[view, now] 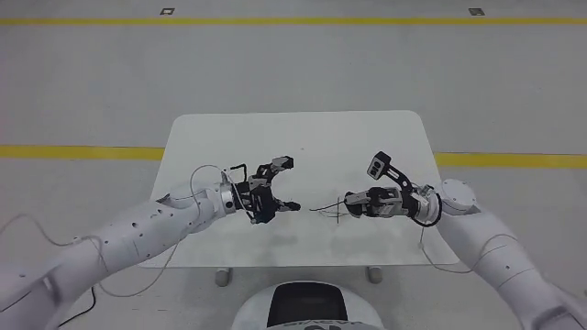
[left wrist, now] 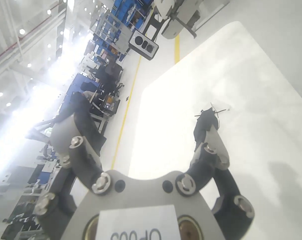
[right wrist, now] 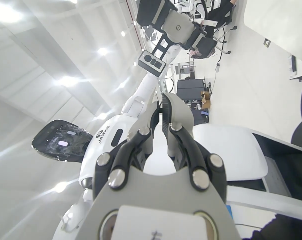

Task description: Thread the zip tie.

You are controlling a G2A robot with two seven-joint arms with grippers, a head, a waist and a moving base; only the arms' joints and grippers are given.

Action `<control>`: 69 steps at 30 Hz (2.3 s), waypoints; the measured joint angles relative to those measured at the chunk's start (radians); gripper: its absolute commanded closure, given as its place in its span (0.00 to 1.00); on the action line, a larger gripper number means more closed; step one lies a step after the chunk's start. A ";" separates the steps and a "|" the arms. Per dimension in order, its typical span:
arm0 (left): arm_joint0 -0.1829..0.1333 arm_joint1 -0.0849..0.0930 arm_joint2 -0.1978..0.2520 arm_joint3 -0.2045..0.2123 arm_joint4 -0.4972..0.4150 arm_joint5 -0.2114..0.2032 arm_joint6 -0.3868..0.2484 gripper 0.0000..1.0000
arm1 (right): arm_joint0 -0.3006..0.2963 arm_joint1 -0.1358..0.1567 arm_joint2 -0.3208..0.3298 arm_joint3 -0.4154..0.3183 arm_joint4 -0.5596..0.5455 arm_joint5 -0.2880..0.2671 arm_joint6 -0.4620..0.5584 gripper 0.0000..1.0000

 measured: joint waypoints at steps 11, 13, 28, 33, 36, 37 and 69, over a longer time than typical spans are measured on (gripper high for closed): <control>-0.005 -0.014 0.000 0.007 0.000 -0.013 -0.001 0.00 | 0.025 -0.007 -0.038 0.037 0.042 0.009 0.000 1.00; -0.004 -0.014 0.000 0.006 0.000 -0.014 -0.001 0.00 | 0.025 -0.007 -0.038 0.037 0.042 0.009 0.000 1.00; 0.026 -0.011 0.000 -0.020 -0.555 -0.339 -0.145 0.00 | -0.038 0.012 0.044 -0.020 -0.073 -0.093 -0.116 1.00; 0.030 -0.012 0.000 -0.022 -0.532 -0.341 -0.148 0.00 | -0.037 0.012 0.044 -0.021 -0.075 -0.096 -0.119 1.00; 0.073 -0.016 0.000 -0.057 -0.656 -0.341 -0.208 0.00 | -0.047 0.014 0.053 -0.056 -0.154 -0.153 -0.186 1.00; 0.073 -0.016 -0.001 -0.069 -0.734 -0.341 -0.240 0.00 | -0.050 0.016 0.060 -0.064 -0.192 -0.175 -0.204 1.00; 0.111 -0.054 -0.109 -0.176 -1.896 -0.341 -0.993 0.00 | -0.056 0.005 0.126 -0.041 -0.185 -0.197 0.000 1.00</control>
